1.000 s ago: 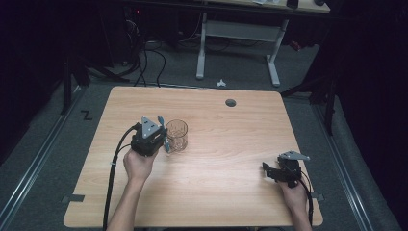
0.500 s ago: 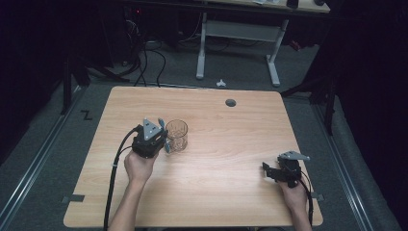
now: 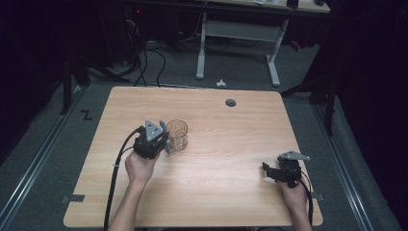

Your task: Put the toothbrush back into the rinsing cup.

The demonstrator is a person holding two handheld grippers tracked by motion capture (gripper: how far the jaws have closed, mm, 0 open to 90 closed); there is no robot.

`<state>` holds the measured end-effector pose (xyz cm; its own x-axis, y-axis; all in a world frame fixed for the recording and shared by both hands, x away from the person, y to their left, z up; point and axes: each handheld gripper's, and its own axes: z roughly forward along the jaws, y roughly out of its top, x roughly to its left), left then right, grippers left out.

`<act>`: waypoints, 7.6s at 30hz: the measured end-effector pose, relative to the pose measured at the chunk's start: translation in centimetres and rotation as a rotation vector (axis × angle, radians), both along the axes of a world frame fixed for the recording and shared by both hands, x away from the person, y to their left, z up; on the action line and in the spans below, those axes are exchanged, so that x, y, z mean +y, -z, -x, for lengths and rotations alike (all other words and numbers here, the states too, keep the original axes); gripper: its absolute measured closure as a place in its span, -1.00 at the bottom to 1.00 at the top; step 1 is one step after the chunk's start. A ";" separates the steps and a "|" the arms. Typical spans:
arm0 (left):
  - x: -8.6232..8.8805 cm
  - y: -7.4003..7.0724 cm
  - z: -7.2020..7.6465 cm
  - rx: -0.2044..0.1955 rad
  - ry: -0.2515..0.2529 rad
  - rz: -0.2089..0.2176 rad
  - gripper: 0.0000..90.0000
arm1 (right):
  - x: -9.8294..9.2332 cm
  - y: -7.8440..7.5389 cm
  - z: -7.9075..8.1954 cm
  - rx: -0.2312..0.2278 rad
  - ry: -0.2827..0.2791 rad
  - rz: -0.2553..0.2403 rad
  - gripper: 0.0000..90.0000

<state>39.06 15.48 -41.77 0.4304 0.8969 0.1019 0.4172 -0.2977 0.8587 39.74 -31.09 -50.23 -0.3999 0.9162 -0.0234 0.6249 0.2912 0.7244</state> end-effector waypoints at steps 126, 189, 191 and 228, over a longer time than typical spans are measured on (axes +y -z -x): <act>6.3 1.3 5.1 0.049 -0.126 0.181 -0.03 | 0.0 0.0 0.0 0.000 0.001 0.000 -0.37; 7.8 5.8 6.0 0.168 -0.186 0.241 -0.04 | 0.0 0.0 0.0 0.000 0.000 0.000 -0.37; 7.7 5.9 5.9 0.173 -0.189 0.234 -0.04 | 0.0 0.0 0.0 0.000 0.000 0.000 -0.37; 7.2 8.3 5.0 0.189 -0.259 0.139 -0.02 | 0.0 0.0 0.0 0.000 0.000 0.000 -0.37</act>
